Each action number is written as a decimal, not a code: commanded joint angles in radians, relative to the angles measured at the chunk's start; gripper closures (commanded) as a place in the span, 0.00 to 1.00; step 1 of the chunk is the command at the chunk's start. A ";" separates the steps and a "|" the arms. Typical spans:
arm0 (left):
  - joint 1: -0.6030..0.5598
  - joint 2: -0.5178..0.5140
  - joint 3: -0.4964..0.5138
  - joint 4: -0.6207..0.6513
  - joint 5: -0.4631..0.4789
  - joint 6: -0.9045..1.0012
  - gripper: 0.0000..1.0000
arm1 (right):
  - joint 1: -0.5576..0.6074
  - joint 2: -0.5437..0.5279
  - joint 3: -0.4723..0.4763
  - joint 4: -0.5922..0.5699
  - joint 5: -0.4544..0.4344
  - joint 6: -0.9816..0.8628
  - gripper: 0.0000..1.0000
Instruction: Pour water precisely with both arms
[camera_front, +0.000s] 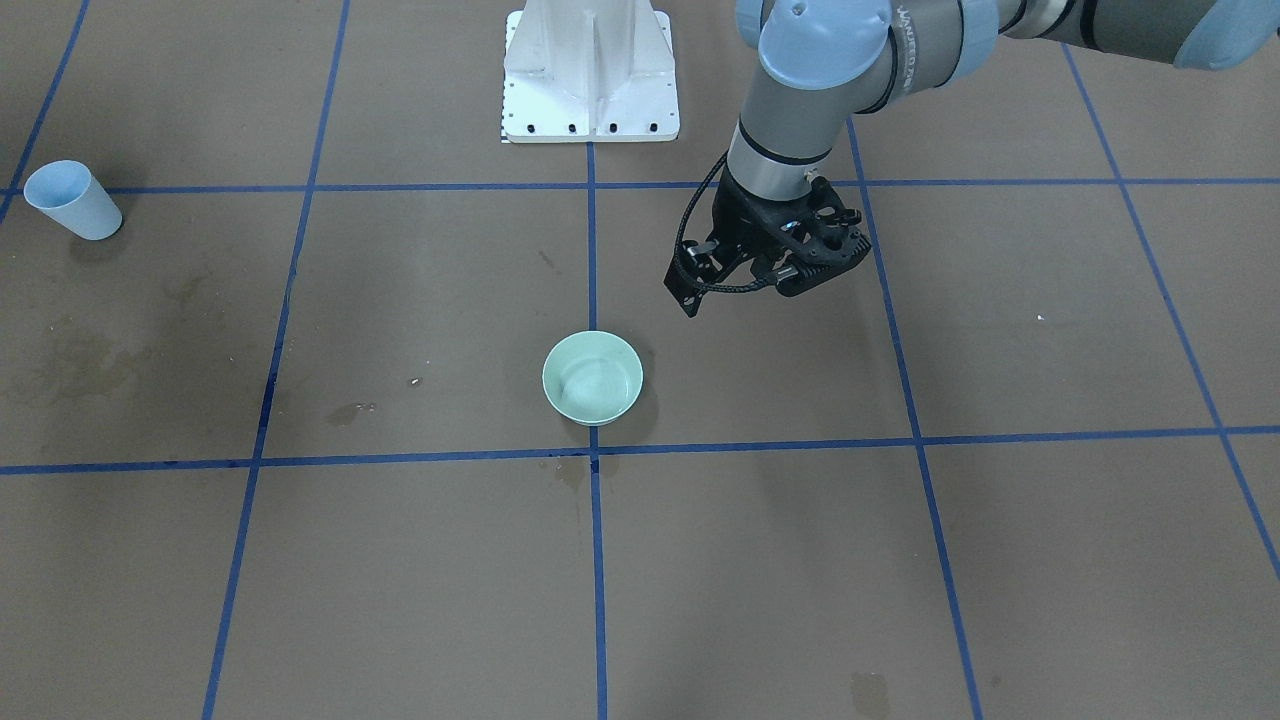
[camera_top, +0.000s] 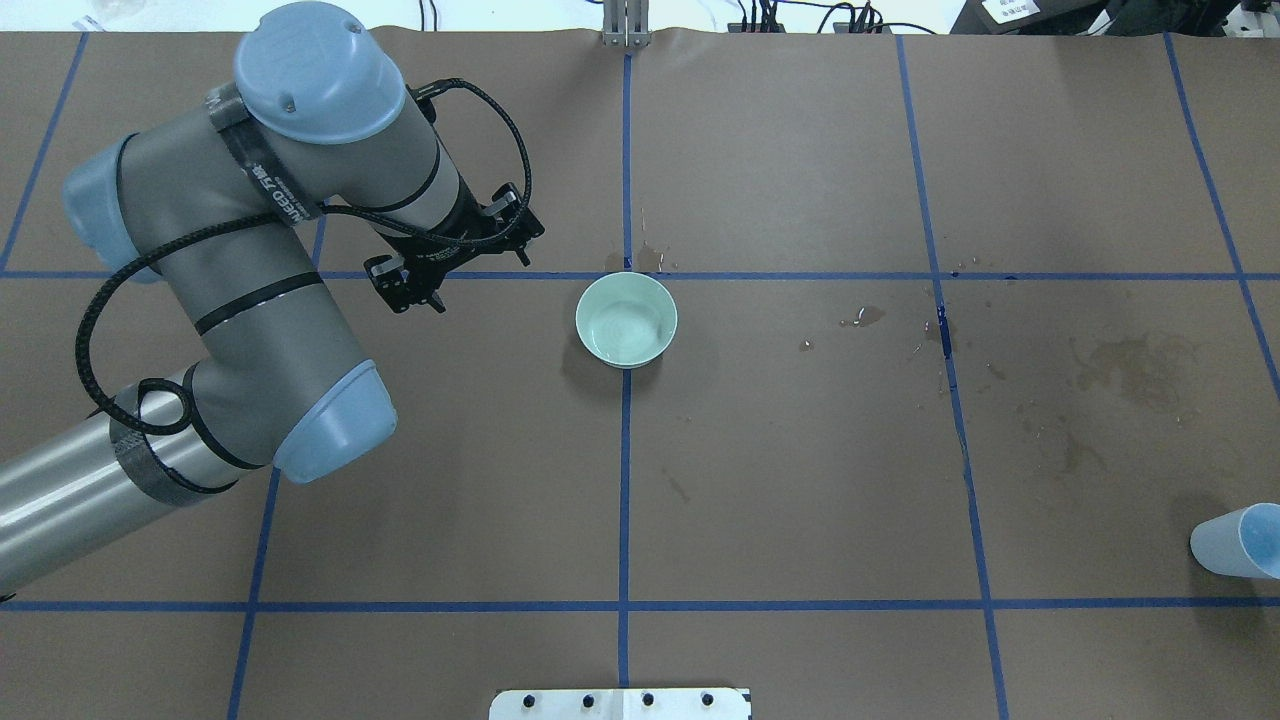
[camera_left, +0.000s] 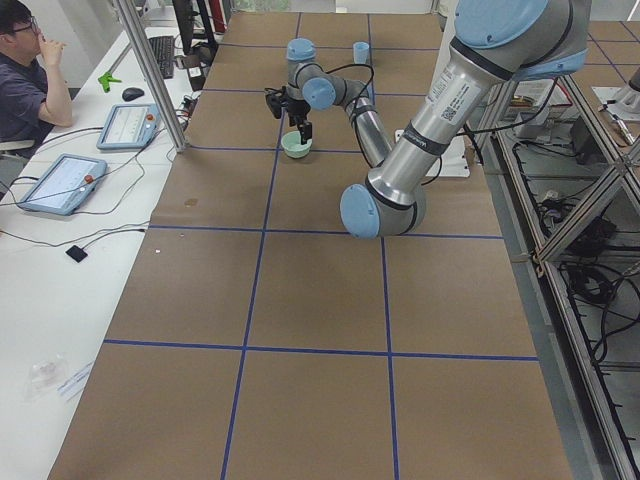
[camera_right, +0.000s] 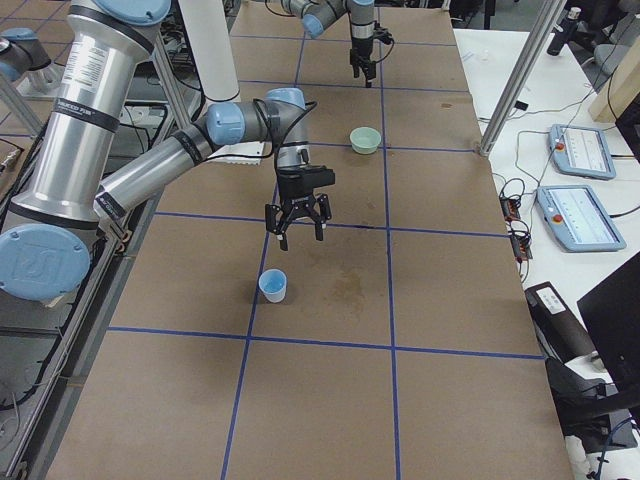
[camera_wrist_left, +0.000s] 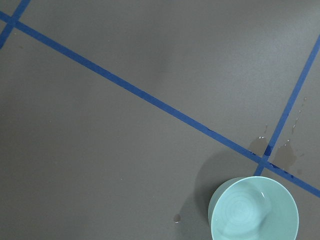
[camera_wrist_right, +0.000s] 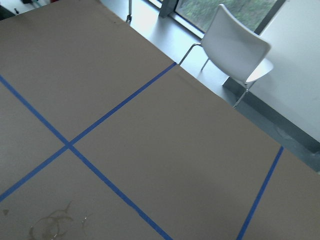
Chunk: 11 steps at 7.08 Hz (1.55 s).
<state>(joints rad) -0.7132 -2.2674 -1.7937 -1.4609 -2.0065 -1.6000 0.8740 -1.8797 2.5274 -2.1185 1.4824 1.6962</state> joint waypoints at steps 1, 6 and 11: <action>-0.002 0.002 -0.004 0.004 0.000 0.000 0.00 | -0.328 0.086 0.024 -0.352 -0.135 0.445 0.04; -0.015 0.029 -0.024 0.004 -0.001 0.017 0.00 | -0.558 0.369 -0.355 -0.609 -0.148 0.836 0.05; -0.015 0.029 -0.026 0.005 -0.003 0.023 0.00 | -0.604 0.449 -0.610 -0.510 -0.146 0.980 0.02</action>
<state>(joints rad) -0.7286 -2.2383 -1.8190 -1.4558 -2.0094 -1.5772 0.2730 -1.4455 1.9592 -2.6617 1.3360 2.6601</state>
